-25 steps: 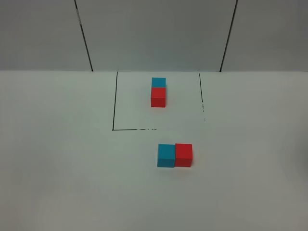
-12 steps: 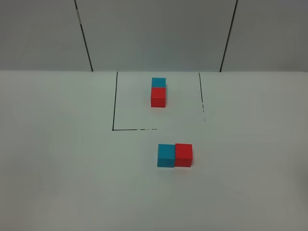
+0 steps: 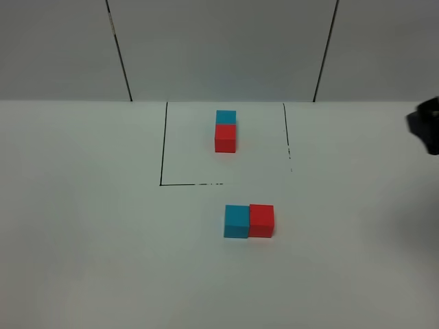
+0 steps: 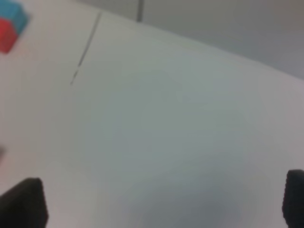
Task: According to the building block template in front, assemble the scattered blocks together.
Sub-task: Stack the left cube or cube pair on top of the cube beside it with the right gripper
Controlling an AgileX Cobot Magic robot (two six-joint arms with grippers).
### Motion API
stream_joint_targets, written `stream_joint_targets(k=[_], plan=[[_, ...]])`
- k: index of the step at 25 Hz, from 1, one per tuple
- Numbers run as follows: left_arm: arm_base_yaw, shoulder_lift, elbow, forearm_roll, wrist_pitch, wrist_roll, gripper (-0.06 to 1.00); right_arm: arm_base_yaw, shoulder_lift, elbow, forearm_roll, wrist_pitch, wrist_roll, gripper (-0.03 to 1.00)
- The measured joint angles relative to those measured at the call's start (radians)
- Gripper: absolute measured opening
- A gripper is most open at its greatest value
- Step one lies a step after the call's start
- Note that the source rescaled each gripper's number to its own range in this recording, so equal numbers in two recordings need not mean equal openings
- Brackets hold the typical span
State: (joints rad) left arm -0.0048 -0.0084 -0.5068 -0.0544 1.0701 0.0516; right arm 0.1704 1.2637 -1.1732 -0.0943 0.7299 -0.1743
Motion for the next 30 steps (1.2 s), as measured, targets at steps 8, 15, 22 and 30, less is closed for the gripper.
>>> stream_joint_targets(k=[8, 15, 22, 30], plan=[[0.0, 0.0, 0.0, 0.0, 0.0, 0.0, 0.65, 0.31, 0.556, -0.4, -0.079, 0.272, -0.419, 1.0], [0.0, 0.0, 0.0, 0.0, 0.0, 0.0, 0.65, 0.414, 0.853, -0.588, -0.063, 0.413, -0.685, 1.0], [0.0, 0.0, 0.0, 0.0, 0.0, 0.0, 0.65, 0.433, 0.945, -0.603, -0.026, 0.4, -0.717, 1.0], [0.0, 0.0, 0.0, 0.0, 0.0, 0.0, 0.65, 0.46, 1.013, -0.603, 0.004, 0.329, -0.726, 1.0]])
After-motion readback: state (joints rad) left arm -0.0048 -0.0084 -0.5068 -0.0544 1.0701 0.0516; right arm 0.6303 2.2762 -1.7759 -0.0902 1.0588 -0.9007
